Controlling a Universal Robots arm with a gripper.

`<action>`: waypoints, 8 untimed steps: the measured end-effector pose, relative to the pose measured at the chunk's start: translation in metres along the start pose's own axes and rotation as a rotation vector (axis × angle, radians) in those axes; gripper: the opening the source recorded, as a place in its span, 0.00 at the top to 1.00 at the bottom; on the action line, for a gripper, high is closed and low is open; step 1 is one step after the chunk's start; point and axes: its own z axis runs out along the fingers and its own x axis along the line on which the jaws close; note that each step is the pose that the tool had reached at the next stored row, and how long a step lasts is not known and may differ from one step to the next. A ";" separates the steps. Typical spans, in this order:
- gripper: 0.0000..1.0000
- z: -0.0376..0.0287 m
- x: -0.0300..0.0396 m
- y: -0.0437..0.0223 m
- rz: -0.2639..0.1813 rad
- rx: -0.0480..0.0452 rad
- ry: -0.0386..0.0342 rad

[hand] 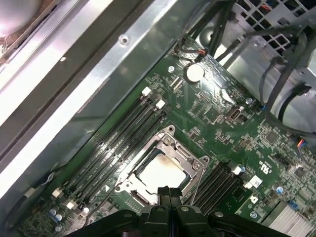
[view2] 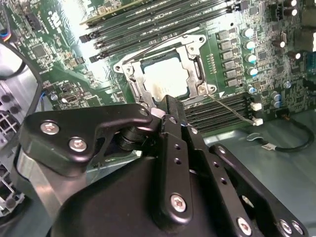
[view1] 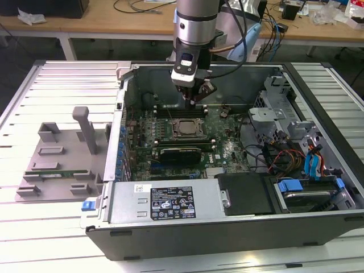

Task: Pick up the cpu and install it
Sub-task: 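Install the first cpu locking lever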

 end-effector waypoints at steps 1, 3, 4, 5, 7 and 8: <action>0.89 0.0000 0.0000 0.0000 -0.020 -0.0011 -0.0005; 0.89 0.0000 0.0000 0.0000 -0.059 -0.0032 -0.0013; 0.89 0.0000 0.0000 0.0000 -0.067 -0.0037 -0.0015; 0.89 0.0000 0.0000 0.0000 -0.085 -0.0046 -0.0020; 0.89 0.0000 0.0000 0.0000 -0.112 -0.0061 -0.0026; 0.89 0.0000 0.0000 0.0000 -0.126 -0.0068 -0.0029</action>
